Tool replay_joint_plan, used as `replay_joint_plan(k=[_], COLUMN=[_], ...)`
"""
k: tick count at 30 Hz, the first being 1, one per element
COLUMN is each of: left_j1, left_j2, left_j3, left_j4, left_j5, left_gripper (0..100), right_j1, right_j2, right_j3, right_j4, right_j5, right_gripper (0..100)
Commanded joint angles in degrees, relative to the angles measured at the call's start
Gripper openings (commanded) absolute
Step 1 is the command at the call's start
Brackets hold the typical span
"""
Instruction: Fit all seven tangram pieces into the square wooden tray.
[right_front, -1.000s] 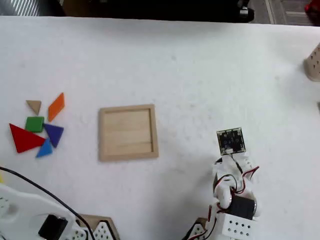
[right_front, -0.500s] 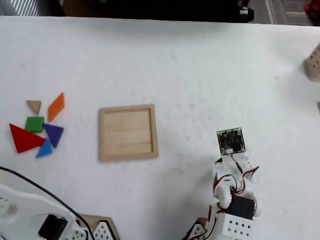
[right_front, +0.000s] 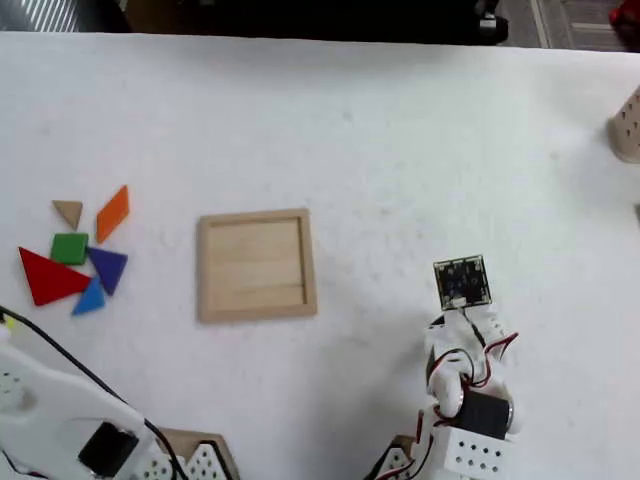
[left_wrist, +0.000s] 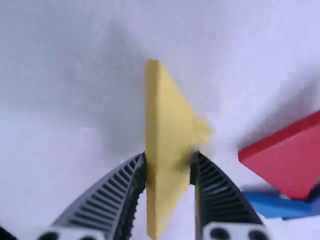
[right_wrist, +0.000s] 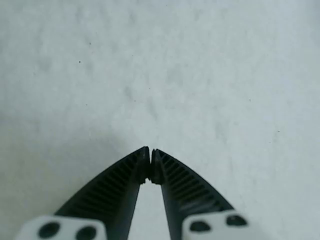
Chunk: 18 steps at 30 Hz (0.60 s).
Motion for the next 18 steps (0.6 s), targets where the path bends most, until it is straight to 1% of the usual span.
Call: replay_joint_plan(k=[1,3,12,18], left_j1=[5.49,6.9,7.52,7.34], left_j2=[-0.48,-0.75,-0.04,0.13], left_j3=[-8.79,-8.09,-6.77,-6.68], left_j4=[10.46,11.16,10.81,8.35], left_j5=[-8.62,-11.52,-11.87,-11.96], left_gripper=[13,13,13,13], right_j1=[0.22,0.22,0.31,0.4], right_j2=[-0.4,-0.4,-0.4,-0.4], right_j3=[0.18,0.18,0.18,0.18], right_j4=[0.04,-0.04,-0.04,-0.04], right_j5=[0.62,0.62,0.62,0.62], right_gripper=[1.8,1.8,1.8,1.8])
